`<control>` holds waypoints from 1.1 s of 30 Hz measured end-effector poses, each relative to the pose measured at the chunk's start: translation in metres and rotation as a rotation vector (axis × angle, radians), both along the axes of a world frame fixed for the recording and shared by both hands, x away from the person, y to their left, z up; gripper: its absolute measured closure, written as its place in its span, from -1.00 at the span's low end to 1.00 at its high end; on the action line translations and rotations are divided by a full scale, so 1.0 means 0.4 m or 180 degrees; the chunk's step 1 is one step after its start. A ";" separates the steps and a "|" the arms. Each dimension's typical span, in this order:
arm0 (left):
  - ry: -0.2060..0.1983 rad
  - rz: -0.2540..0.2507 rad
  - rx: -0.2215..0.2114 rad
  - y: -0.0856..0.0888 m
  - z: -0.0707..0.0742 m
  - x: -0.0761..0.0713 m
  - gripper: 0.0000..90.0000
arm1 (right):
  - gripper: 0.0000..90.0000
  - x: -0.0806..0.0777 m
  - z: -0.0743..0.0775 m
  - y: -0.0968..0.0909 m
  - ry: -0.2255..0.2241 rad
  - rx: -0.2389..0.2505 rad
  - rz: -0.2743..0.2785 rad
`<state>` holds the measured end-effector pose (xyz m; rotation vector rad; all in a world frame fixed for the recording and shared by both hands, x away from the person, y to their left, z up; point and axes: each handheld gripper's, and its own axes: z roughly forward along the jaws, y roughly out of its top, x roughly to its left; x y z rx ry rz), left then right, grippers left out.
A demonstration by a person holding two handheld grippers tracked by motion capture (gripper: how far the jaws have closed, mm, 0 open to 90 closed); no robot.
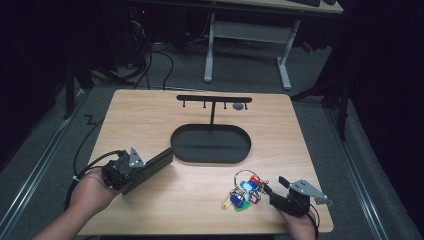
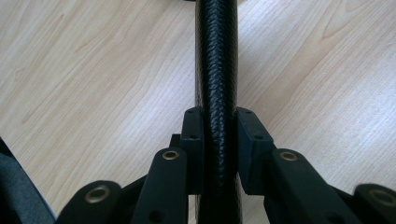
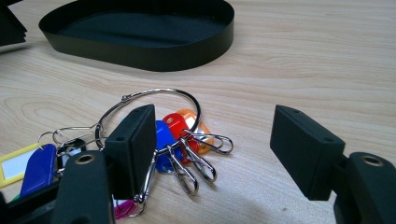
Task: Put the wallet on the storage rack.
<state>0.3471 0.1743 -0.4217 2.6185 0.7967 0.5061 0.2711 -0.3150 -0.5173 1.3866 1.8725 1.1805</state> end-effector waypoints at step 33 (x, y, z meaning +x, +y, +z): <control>-0.0558 -0.0774 0.0161 -0.174 0.059 0.033 0.68 | -0.29 -0.001 0.000 -0.001 0.0003 0.0016 0.0014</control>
